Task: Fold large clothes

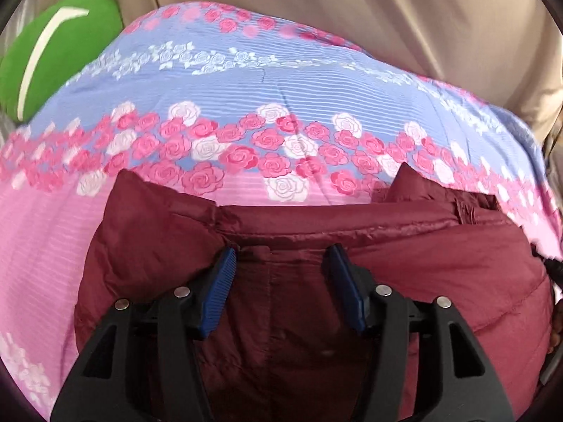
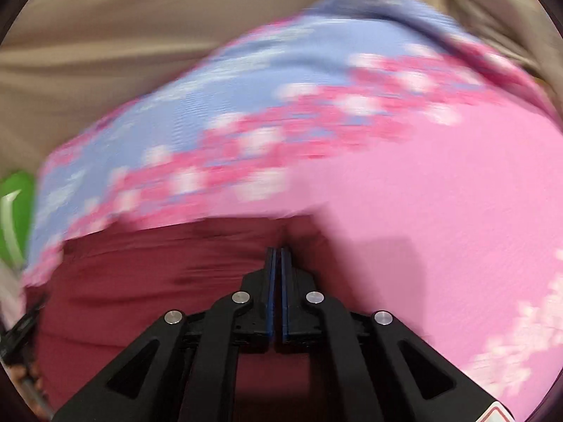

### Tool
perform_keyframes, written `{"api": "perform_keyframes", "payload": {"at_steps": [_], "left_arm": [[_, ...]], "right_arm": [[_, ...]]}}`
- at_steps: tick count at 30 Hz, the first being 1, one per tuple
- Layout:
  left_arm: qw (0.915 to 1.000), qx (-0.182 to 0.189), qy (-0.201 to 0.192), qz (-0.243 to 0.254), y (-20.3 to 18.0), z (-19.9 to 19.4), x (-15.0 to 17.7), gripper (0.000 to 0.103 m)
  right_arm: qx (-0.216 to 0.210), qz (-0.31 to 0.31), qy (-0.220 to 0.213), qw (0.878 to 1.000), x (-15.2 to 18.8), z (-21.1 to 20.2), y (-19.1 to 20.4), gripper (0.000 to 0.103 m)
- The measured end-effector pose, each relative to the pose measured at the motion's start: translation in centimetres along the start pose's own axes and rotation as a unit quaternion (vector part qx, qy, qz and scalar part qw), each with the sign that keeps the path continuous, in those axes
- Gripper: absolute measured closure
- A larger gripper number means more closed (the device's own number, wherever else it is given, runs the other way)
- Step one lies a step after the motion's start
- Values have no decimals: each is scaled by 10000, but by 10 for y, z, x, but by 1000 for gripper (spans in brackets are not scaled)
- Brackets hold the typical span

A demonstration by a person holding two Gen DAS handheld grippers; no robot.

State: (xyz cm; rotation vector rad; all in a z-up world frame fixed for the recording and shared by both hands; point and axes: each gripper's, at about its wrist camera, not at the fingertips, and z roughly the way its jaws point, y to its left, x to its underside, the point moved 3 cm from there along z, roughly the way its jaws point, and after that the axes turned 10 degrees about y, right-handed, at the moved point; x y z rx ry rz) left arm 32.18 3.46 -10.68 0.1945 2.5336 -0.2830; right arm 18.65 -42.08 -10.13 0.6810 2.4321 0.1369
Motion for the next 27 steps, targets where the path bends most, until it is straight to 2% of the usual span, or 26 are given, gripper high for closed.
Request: {"api": "perform_keyframes", "payload": {"at_steps": [1,3,4,5,6,7,8,10,11,14,16,21,23,26,27], "left_arm": [[10000,24,-39,-27,1,1,1,49],[9999,-87,-100,-9,0,2,3,48],[9998,-192,-110,33,-2,3,4,48],[9995,-274,-108,75,-5,3,4,49],[9993,-348,-111,108,-6,3,4,48],[9991,-383,-115,122,-6,3,4,48],[9990,-410,-122,122,-5,2,4,48],[9988,-461,-133,112,-5,1,5,48],[9987,-485,-137,114,-5,1,5,48],[9980,-592,-151,148,-6,1,6,46],[9978,-629,-157,157,-6,1,7,44],[9970,-741,-179,158,-7,1,9,40],[9965,-798,-181,142,-6,0,10,38],[9964,-820,-166,120,-5,1,10,36],[9964,-827,-160,122,-5,1,10,35]], "right_arm": [[215,179,-5,9996,1,2,-17,103],[-491,635,-27,9968,4,0,-41,103],[-532,697,-17,9961,4,-1,-43,103],[-380,699,-37,9968,5,-4,-43,103],[-35,673,-111,9977,6,-11,-40,92],[202,560,-332,9977,11,-26,-31,88],[126,368,-591,9975,17,-44,-18,89],[-63,-75,-820,9966,32,-66,10,89],[-26,-360,-926,9950,43,-72,26,89],[140,-917,-767,9927,69,-60,54,89],[209,-890,-650,9937,79,-46,50,90],[-82,-563,-527,9970,78,-40,37,99],[-49,-450,-552,9974,72,-41,34,101],[74,-368,-689,9969,54,-45,34,91],[81,-356,-673,9971,47,-43,34,91]]}}
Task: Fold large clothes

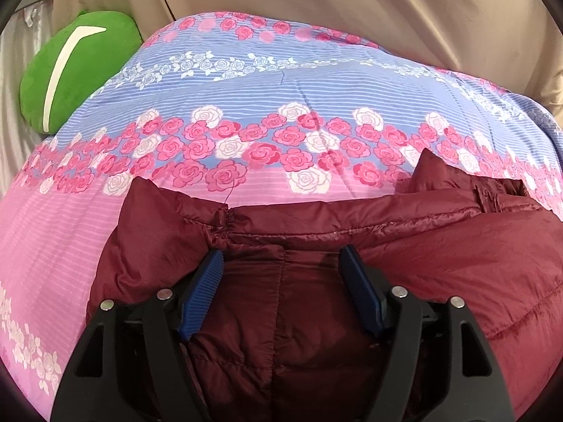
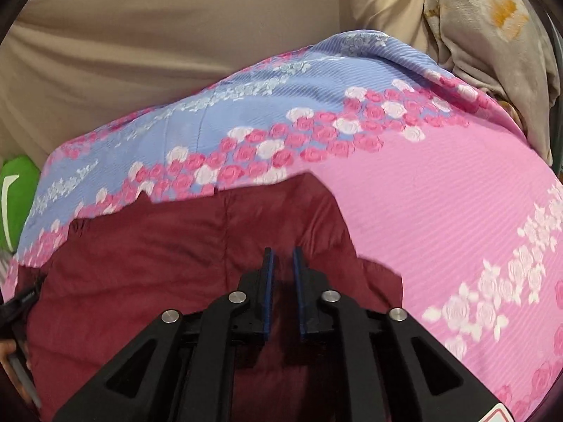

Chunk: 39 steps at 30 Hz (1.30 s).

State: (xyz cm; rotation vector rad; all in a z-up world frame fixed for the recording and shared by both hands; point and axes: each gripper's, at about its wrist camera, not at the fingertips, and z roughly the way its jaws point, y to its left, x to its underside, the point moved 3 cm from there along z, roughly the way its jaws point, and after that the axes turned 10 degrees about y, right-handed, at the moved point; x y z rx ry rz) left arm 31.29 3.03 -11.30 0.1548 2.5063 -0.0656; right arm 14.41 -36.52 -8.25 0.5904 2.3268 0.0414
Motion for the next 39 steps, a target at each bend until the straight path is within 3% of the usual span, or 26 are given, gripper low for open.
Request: {"api": "perform_keyframes", "payload": {"at_steps": [3,5,12,17,21,23,27,30,35,39], "left_arm": [[10000,-29,14,6,0,1,0,34],[10000,-20,33,-8,0,2,0,33],[9996,155,57,-209,8,3,-1,29],[9991,209,85,-355,31,-7,8,29],[9986,-472,-47,-230,59,-28,26,21],[9970,-674,-27,-388,82,-38,35,21],[9969,-272,-10,-745,122,-70,57,21],[9964,234,-12,-819,126,-92,75,21],[9923,964,-38,-776,99,-112,83,20],[9912,1229,-186,-462,56,-111,47,13]], "right_arm": [[49,-18,56,10000,-17,13,2,91],[94,23,353,9993,-19,33,-1,91],[-276,448,499,9974,-13,45,-23,103],[56,351,475,9982,-9,39,-26,103],[385,486,330,9975,-9,28,-35,100],[720,573,55,9957,-7,6,-39,87],[206,257,-168,9993,3,-39,-12,87],[-104,-469,-276,9985,17,-66,42,87],[-483,-1112,-256,9923,26,-64,103,85],[-429,-961,-190,9943,-1,-39,108,85]]}}
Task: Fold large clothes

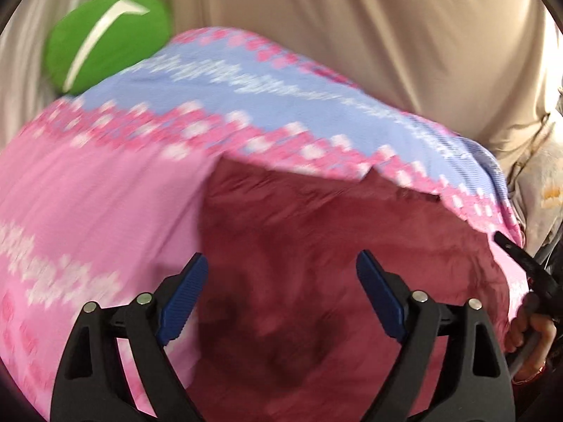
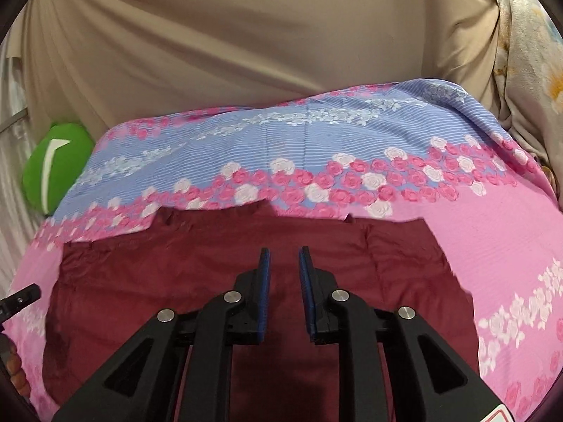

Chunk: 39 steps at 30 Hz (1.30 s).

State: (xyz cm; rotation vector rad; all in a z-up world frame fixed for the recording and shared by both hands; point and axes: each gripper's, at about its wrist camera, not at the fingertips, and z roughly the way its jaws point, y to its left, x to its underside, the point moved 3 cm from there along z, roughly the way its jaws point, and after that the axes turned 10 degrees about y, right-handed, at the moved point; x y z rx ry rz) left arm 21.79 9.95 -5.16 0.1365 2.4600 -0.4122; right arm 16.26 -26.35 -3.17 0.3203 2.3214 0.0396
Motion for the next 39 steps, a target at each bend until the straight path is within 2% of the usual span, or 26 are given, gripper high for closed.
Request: {"api": "perform_keyframes", "payload": {"at_steps": [3,5,8,11,12,16,17,20,21,23,25,26,30,32,36,37,39], "left_arm": [[9996,88,-34,284,-29,38,-32,13],[9997,-78,82,218,-30,65,-44,13],[9985,-375,399,90,-21,109,-51,13],[9990,-236,380,35,-15,120,-48,12],[9991,-215,362,42,-15,121,-49,12],[9984,-347,350,288,-29,131,-49,7],[9980,-416,355,321,-31,133,-49,6],[9980,-453,368,255,-30,136,-52,5],[9981,-446,353,242,-29,135,-53,5],[9980,-541,268,161,-22,126,-52,6],[9972,-751,18,25,-7,101,-47,6],[9969,-779,-77,-58,3,85,-42,6],[9981,-429,-103,-422,45,26,-17,6],[9979,-259,-17,-591,60,7,1,6],[9952,129,282,-925,76,-3,41,6],[9934,327,376,-1034,79,0,52,6],[9905,456,538,-1179,81,7,68,6]], "right_arm": [[78,112,120,9998,-21,30,-15,85],[342,240,255,9988,-25,49,-40,85],[478,559,561,9957,-22,68,-82,85],[597,908,781,9910,-12,79,-120,86],[492,1068,847,9894,-5,83,-133,92],[68,1447,646,9873,13,77,-160,96],[-64,1590,614,9853,16,76,-166,101],[-273,1858,611,9803,19,77,-176,103],[-187,1806,617,9814,18,77,-173,103],[413,1504,668,9855,14,71,-162,103],[1091,1140,465,9864,12,51,-150,88],[1147,996,321,9879,13,37,-144,86],[633,482,78,9968,13,-9,-94,86],[218,99,-9,9997,15,-23,-49,83],[-548,-427,92,9975,26,-17,30,81],[-709,-573,169,9957,33,-10,52,81],[-733,-741,316,9941,43,5,78,81]]}}
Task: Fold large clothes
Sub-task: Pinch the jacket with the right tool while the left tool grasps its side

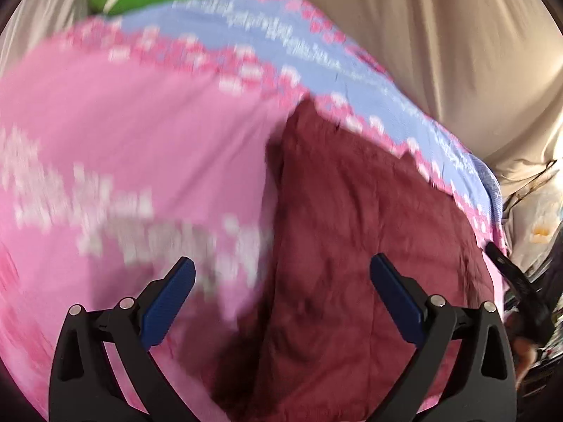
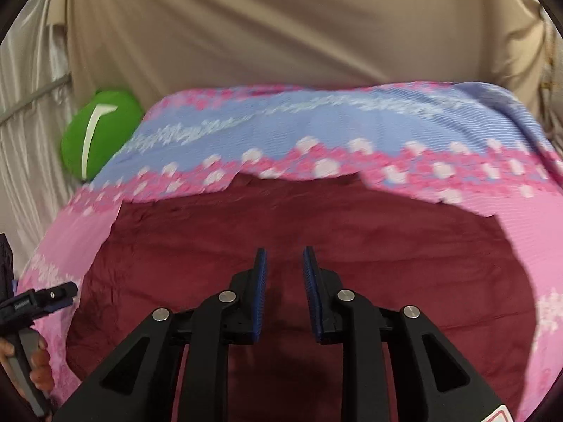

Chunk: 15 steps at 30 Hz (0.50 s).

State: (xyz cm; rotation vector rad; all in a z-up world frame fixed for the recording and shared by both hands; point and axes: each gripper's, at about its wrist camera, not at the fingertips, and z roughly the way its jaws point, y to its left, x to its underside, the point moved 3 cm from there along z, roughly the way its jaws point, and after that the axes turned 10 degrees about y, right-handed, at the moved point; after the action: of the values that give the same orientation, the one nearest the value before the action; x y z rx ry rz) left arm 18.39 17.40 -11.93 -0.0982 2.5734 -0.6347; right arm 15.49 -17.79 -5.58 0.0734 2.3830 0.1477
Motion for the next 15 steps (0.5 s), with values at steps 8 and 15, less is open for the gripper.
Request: {"api": "perform_keyframes", "payload": {"at_steps": [8,15], "left_arm": [[9995,309,3,-43,-1,13,18,6],[9947,967,319,-118,-17,26,12,50]], "right_arm": [[185,-124,367,9991,24,55,17,82],[-45,47,340,9994,33,59,3,83]]}}
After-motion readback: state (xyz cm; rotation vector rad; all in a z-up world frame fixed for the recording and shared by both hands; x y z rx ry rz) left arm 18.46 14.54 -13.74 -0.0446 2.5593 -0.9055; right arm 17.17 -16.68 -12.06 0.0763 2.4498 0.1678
